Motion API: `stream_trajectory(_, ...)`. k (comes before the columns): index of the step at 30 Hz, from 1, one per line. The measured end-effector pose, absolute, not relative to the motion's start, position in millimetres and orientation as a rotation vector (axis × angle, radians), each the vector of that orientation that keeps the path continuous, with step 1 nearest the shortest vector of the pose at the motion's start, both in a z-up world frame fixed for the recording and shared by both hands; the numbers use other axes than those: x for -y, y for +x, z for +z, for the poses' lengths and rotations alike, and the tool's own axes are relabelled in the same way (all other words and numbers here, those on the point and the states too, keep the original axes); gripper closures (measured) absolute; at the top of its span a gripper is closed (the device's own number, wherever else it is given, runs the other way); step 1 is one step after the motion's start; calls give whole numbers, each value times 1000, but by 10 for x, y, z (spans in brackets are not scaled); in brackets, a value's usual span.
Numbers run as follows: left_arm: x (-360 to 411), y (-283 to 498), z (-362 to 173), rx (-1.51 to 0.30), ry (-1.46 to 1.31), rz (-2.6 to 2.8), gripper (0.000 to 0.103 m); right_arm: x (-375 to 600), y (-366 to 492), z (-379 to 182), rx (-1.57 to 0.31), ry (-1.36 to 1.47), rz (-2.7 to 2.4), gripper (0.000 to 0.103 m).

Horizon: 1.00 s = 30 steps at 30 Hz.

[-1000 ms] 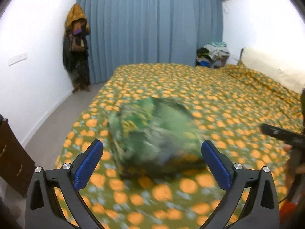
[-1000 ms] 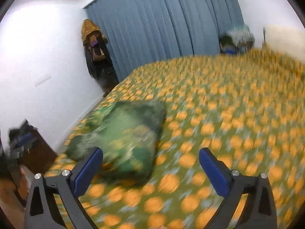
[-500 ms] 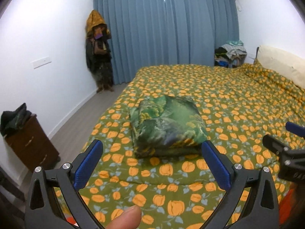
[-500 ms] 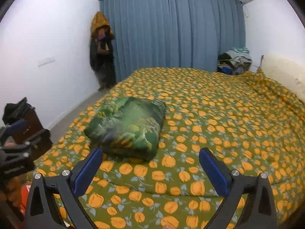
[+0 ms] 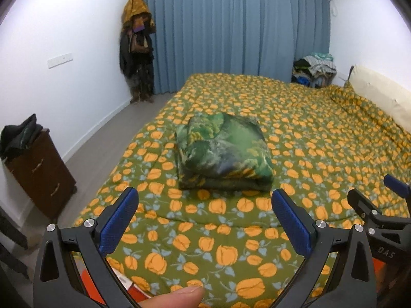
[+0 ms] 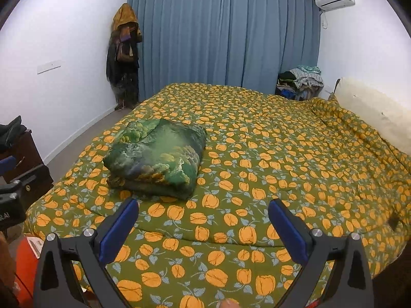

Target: Fold large clothes

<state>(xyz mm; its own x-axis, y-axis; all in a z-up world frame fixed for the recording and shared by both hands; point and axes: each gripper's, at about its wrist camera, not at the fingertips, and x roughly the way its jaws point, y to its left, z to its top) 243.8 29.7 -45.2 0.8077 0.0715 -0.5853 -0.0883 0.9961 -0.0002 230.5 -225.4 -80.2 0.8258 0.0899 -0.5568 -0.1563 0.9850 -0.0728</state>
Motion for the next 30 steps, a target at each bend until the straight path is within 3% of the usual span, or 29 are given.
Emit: stream_trajectory(30,-307,2420,-462,-640,44,129,0,2001,2165,-685,-598,-158,162,1)
